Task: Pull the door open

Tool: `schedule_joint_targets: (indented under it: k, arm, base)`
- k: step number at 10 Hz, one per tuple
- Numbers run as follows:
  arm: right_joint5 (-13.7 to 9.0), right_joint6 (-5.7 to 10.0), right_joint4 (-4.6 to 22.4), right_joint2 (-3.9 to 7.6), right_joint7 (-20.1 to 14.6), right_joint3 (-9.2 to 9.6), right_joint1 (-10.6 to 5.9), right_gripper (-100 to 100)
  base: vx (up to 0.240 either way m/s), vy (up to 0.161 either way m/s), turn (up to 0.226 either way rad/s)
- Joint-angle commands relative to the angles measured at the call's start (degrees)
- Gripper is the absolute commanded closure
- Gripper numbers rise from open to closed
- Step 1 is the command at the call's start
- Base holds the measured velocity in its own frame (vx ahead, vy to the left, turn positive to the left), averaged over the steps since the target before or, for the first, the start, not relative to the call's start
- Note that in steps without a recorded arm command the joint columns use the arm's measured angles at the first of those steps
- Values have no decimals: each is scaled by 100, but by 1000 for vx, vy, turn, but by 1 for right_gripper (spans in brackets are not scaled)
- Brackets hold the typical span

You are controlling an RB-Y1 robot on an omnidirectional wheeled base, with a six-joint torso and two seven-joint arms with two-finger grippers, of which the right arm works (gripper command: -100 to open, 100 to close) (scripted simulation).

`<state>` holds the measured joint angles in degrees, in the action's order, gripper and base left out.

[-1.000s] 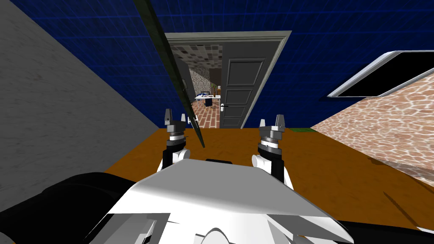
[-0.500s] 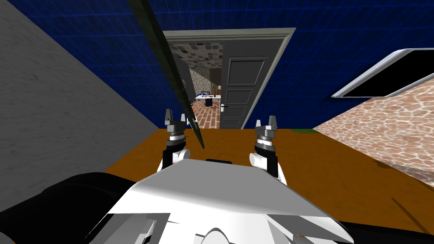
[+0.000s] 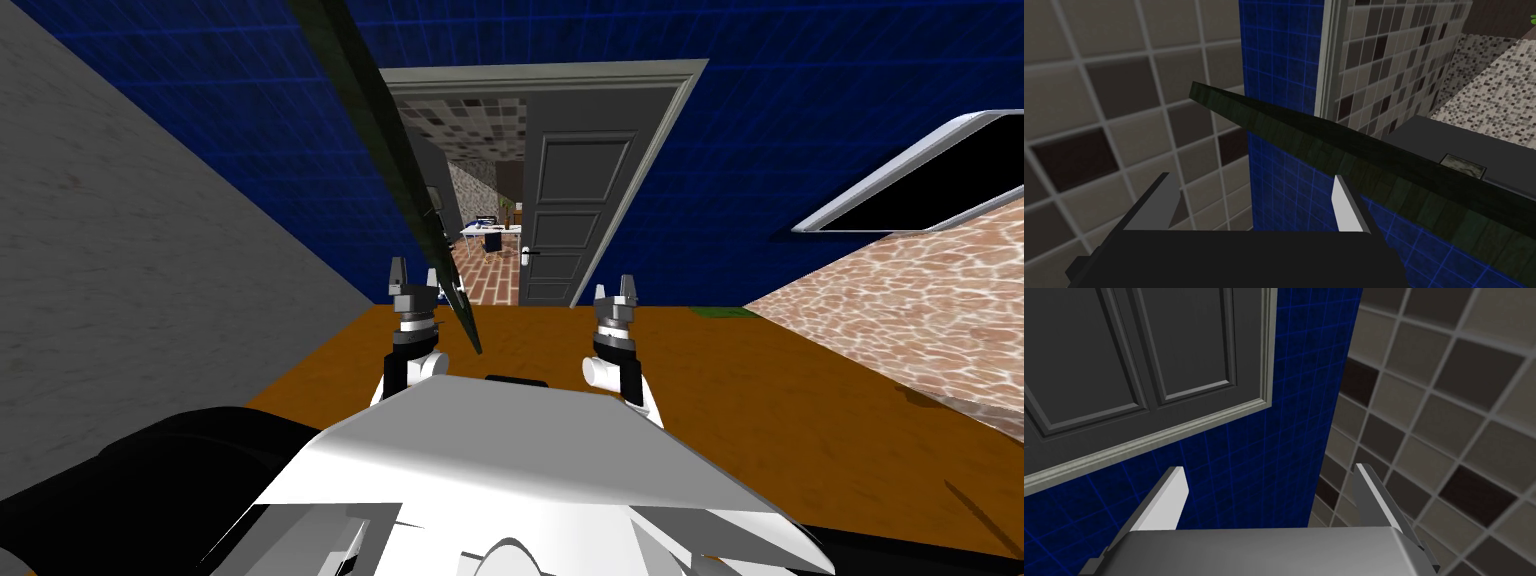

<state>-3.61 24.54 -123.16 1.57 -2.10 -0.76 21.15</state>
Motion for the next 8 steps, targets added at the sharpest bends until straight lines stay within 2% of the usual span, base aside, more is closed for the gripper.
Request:
schedule_joint_targets:
  k: [1,8]
  arm:
    - [-92,25,236,36,74,34,-143,-100]
    - [-531,117,1269,175,415,228,-743,-100]
  base:
    - [74,-14,14]
    - [90,-10,15]
